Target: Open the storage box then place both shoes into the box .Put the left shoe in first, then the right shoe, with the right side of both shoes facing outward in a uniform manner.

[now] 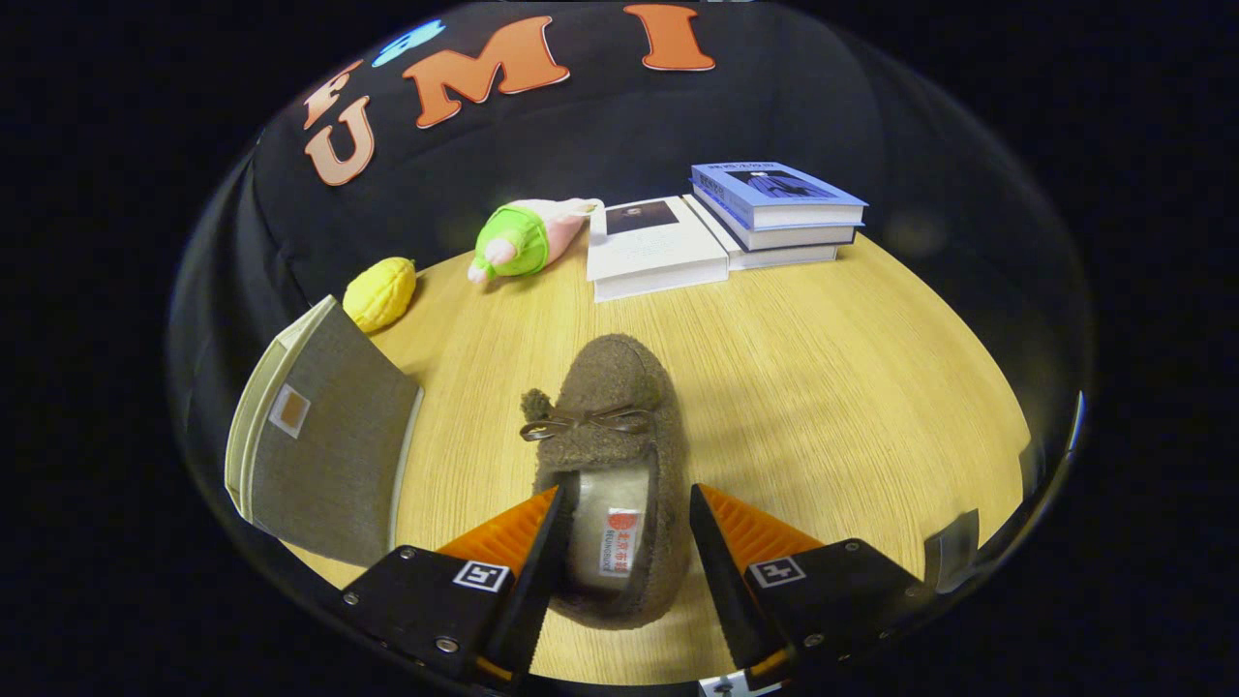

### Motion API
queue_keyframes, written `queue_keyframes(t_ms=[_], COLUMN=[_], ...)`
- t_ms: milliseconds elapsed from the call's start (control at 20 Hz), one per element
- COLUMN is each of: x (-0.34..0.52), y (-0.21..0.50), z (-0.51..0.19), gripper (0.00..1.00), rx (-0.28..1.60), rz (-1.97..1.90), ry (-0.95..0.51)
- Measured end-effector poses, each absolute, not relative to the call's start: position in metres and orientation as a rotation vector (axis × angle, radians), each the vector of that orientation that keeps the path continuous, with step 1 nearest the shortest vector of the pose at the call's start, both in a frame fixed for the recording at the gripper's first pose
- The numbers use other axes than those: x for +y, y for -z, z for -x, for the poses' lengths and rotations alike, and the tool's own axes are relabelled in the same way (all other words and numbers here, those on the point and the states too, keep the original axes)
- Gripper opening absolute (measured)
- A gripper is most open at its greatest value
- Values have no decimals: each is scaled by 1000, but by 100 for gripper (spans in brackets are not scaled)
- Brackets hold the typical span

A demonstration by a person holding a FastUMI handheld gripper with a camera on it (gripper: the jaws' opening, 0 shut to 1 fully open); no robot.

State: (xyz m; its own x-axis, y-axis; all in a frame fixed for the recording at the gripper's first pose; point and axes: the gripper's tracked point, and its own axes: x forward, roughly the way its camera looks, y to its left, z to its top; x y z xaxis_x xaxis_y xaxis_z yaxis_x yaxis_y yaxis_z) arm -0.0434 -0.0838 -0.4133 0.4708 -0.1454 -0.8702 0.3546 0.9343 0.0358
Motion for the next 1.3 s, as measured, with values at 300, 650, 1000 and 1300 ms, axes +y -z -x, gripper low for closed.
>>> queue_keyframes(t_ms=[300, 650, 1000, 1300], x=[-88, -96, -83, -54], y=[443, 447, 433, 379], z=[41, 43, 46, 27], gripper=[59, 27, 5, 5], rx=[1066, 1001, 933, 820], rz=[-324, -413, -482, -497], ry=[348, 401, 463, 419])
